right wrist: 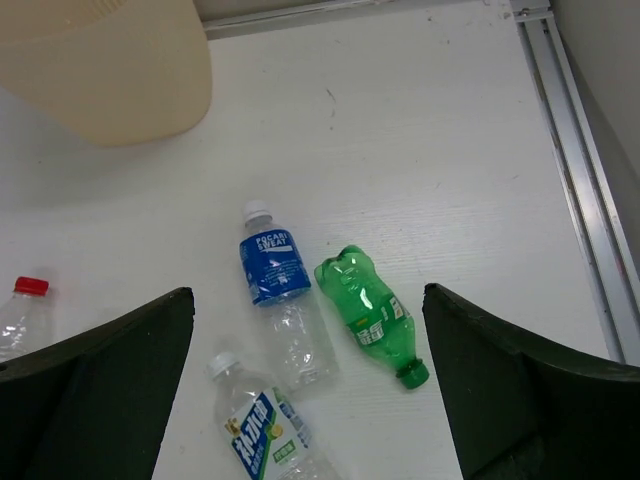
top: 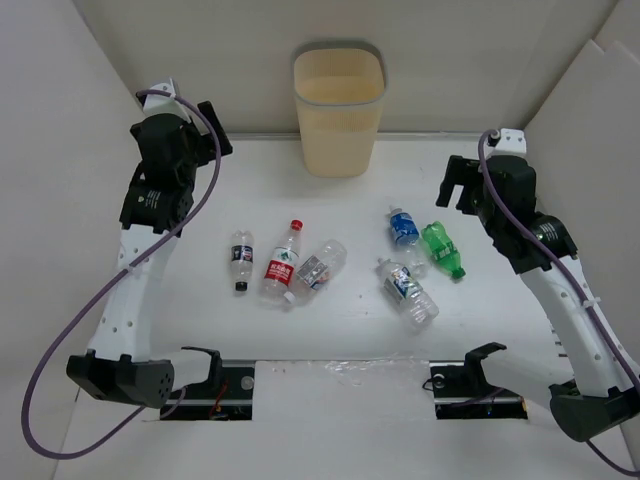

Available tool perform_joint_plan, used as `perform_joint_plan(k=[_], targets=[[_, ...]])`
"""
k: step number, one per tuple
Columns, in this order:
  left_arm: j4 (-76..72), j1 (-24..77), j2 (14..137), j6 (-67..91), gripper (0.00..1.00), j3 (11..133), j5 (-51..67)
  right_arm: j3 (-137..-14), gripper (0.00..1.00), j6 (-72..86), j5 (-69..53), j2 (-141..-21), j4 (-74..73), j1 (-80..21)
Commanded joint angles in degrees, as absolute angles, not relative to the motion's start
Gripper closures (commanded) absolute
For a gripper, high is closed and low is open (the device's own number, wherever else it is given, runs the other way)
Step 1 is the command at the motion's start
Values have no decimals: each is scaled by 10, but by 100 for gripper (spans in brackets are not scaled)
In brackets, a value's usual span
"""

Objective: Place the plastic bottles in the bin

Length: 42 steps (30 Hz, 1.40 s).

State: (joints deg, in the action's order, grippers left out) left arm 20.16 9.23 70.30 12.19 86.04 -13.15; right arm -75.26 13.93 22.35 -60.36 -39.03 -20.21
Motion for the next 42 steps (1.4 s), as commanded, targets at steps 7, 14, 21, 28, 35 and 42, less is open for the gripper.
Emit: perform_joint_plan(k=[7,14,21,28,35,42], targets=[[153,90,651,162,0,849,-185,-752,0,212,271,-622,-425,-150],[144,90,647,156,0,846,-139,-665,0,224,205,-659,-393,-90],[167,90,678,156,0,873,-95,-659,0,210,170,-768,-365,-61],[167,90,673,156,0,867,-89,-659,0,199,126,-847,-340,-61],[167,90,673,151,0,867,-72,-653,0,181,89,-892,-320,-67],[167,90,674,151,0,861,-79,-673,0,176,95,-942,-337,-78]])
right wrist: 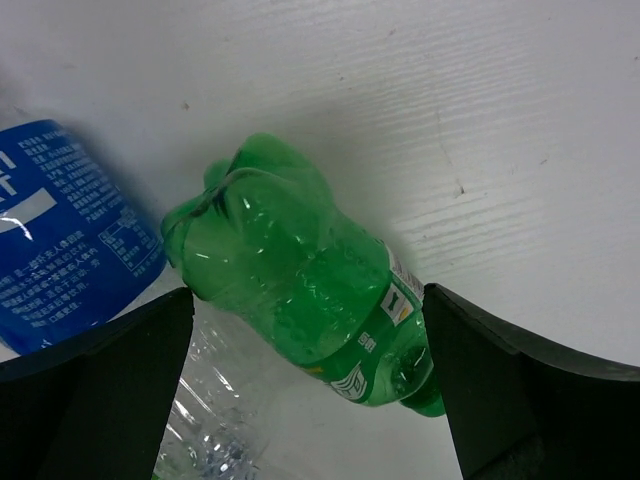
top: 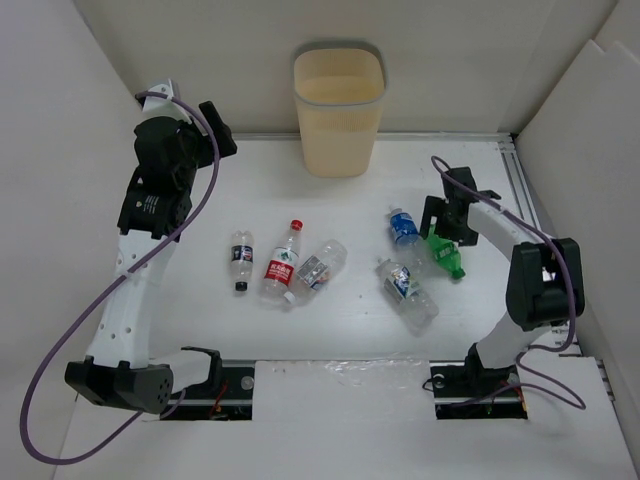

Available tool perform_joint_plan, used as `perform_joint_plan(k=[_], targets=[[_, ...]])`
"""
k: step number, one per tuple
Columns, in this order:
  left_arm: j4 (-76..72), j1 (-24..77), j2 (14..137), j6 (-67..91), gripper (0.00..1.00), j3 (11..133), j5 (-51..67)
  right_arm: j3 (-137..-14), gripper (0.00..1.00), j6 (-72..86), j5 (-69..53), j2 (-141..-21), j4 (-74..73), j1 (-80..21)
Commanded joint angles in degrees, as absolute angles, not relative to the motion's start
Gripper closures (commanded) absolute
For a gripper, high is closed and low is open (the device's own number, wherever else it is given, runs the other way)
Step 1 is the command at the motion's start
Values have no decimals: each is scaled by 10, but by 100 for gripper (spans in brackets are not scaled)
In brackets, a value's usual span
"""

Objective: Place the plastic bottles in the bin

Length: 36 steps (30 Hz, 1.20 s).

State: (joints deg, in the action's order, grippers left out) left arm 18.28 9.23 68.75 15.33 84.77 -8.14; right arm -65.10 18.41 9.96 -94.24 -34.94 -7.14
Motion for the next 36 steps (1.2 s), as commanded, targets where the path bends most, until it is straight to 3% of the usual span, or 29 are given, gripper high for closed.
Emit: perform_joint_plan(k=[1,11,15,22,24,25,26,28,29,36], targets=[[167,90,674,151,0,860,-79,-673,0,176,95,-947,-337,-78],[172,90,680,146,0,861,-74,-700,3,176,95,-1027,-332,-78],[167,90,680,146,0,860,-69,-713,11,176,95,-1046,-332,-78],[167,90,686,146,0,860,-63,-718,37,176,95,-1045,-332,-78],[167,90,692,146,0,860,-58,-713,71,181,101,-1040,-327,-73],[167,90,692,146,0,860,-51,-713,84,181,113,-1033,-327,-73],[167,90,697,146,0,860,-51,-708,88,186,113,-1033,-327,-68],[167,90,697,146,0,860,-40,-708,92,192,127,-1027,-341,-68],[167,90,702,146,0,860,-33,-708,99,192,140,-1018,-341,-62],[155,120,713,151,0,866,75,-764,100,230,242,-912,-423,-50]])
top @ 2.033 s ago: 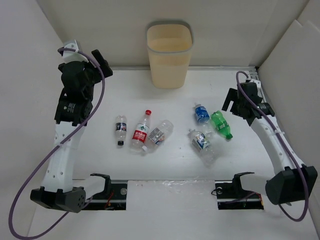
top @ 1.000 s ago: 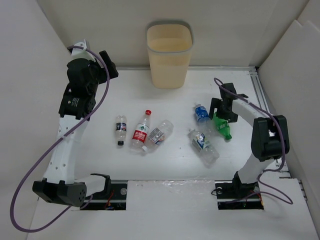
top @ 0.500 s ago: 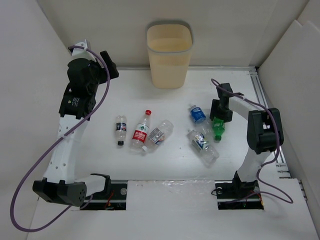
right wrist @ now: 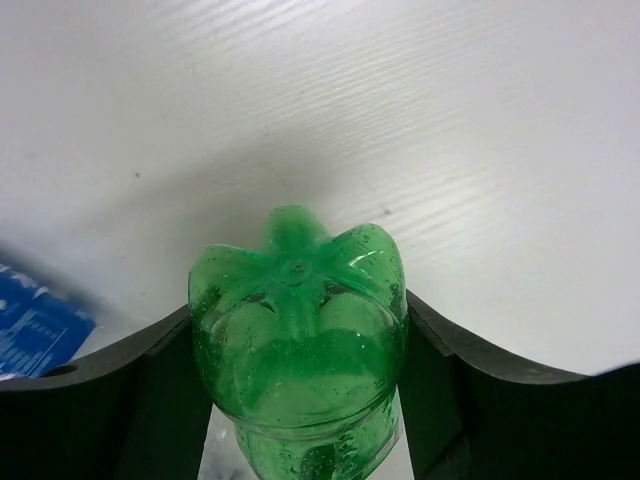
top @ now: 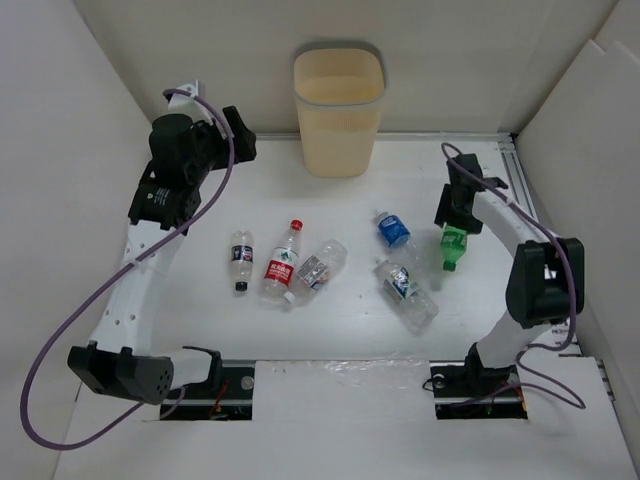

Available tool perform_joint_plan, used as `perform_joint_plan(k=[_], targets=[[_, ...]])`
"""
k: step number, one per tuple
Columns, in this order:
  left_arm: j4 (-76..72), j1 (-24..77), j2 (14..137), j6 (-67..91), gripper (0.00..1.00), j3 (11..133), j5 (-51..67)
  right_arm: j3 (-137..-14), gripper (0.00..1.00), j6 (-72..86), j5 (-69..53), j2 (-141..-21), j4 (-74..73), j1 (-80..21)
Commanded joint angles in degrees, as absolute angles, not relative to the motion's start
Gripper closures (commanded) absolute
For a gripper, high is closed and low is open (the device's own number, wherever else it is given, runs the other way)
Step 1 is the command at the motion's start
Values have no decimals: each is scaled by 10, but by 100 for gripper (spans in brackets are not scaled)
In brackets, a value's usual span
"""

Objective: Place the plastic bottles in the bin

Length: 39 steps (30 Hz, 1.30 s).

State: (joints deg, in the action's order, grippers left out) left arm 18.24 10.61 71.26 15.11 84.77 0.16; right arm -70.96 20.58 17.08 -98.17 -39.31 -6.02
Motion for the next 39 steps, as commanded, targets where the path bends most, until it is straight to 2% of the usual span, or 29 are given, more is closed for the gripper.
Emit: perform_joint_plan(k=[1,3,6,7,9,10,14,17,24,31,32,33,34,35,36,37,38,39], targets=[[149,137,720,151,0,872,94,-789,100,241,251,-898,-445,-50],[139,152,727,157,0,872,157,-812,100,248,258,-854,-453,-50],[81,193,727,163,0,857,265,-845,100,234,163,-793,-424,-80],[49,218,727,163,0,852,295,-845,100,234,73,-763,-379,-92],[31,244,727,163,0,852,336,-845,100,234,-27,-739,-324,-104],[11,258,732,163,0,846,349,-845,100,245,-123,-730,-294,-110],[-45,321,732,158,0,820,372,-831,100,298,-294,-705,-135,-164],[-63,360,732,145,0,809,355,-826,100,342,-350,-705,-51,-190],[-50,419,753,113,0,817,266,-826,100,393,-383,-705,53,-251],[-110,419,769,142,0,804,313,-838,100,441,-413,-723,126,-280],[-115,419,774,142,4,804,313,-832,100,446,-413,-723,140,-280],[-115,419,774,149,12,804,301,-831,100,452,-413,-723,146,-280],[-123,419,774,149,31,804,268,-831,100,452,-413,-723,146,-280],[-140,419,774,149,58,804,256,-824,97,452,-413,-723,146,-280],[-147,419,769,155,81,804,236,-817,74,452,-408,-723,146,-280],[-152,419,769,155,98,804,213,-812,52,446,-408,-723,146,-272],[-152,419,769,155,100,810,180,-812,30,446,-403,-718,146,-265],[-146,419,777,155,100,821,167,-798,0,446,-397,-718,146,-245]])
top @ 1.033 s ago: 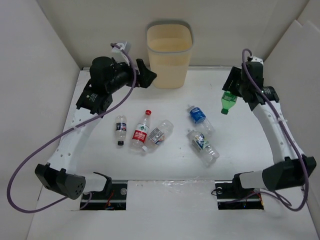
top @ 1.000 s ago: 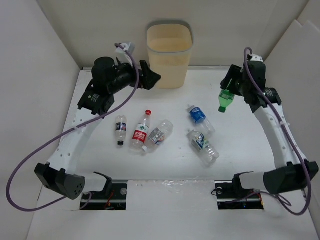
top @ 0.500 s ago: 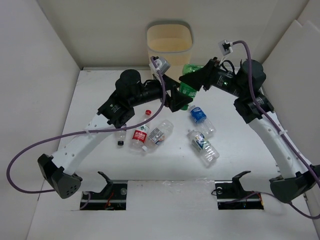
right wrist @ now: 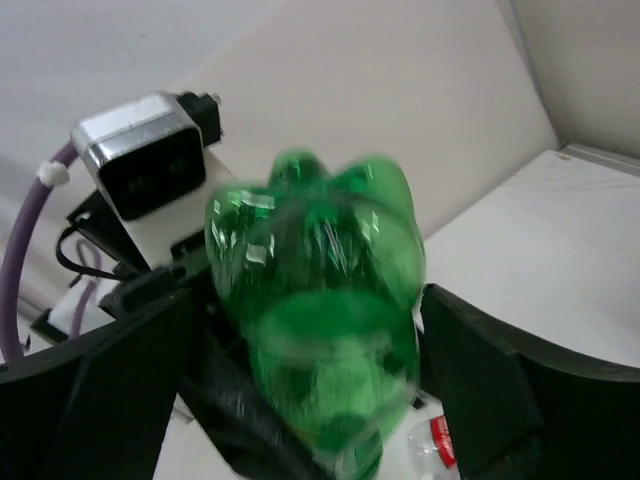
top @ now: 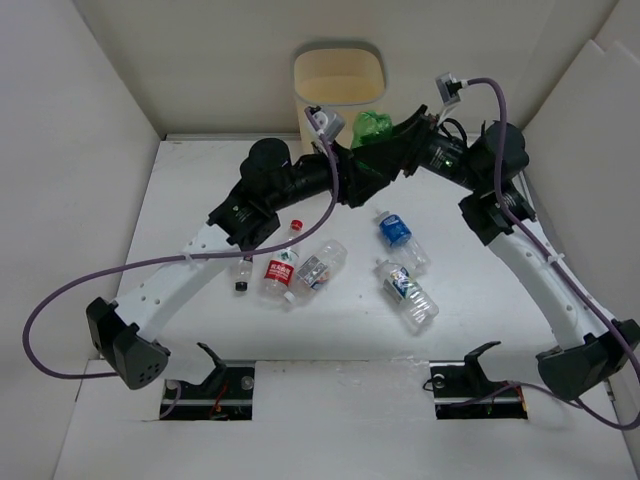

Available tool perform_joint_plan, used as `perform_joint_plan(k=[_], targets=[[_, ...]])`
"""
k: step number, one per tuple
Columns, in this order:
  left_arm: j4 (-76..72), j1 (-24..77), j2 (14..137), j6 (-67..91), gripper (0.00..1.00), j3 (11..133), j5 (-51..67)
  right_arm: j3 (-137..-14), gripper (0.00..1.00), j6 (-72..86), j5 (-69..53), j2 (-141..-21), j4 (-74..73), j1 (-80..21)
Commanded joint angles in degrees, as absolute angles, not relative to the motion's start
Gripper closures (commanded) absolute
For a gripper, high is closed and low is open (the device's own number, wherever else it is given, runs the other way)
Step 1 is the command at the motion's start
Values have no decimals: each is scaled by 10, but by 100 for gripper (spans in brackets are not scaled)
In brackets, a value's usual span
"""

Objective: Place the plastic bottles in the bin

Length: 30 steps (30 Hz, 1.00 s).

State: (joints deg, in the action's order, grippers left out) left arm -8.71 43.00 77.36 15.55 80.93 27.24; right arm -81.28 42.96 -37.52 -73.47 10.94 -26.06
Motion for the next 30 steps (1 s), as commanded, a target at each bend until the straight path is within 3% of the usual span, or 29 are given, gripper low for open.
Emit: perform_joint_plan(k=[1,7,12,15,17,19,20,26,30], targets=[[-146,406,782,155,100,841,159,-790,0,440,-397,-706,140,-230],[-148,358,892,91,100,934,55,-758,0,345,-209,-635,-45,-117],[-71,297,1079,45,100,1215,44,-733,0,285,-205,-602,-113,-110],[-62,266,1181,45,94,1346,46,-719,0,266,-210,-591,-133,-110],[-68,248,1221,67,62,1390,55,-714,0,260,-210,-584,-139,-117],[-74,232,1266,72,10,1430,67,-705,0,253,-202,-571,-147,-124],[-99,232,1272,72,0,1430,55,-700,0,253,-192,-571,-152,-124],[-142,232,1283,64,0,1444,49,-698,0,219,-106,-571,-192,-188],[-161,242,1210,56,0,1411,57,-678,0,214,-18,-601,-222,-222]])
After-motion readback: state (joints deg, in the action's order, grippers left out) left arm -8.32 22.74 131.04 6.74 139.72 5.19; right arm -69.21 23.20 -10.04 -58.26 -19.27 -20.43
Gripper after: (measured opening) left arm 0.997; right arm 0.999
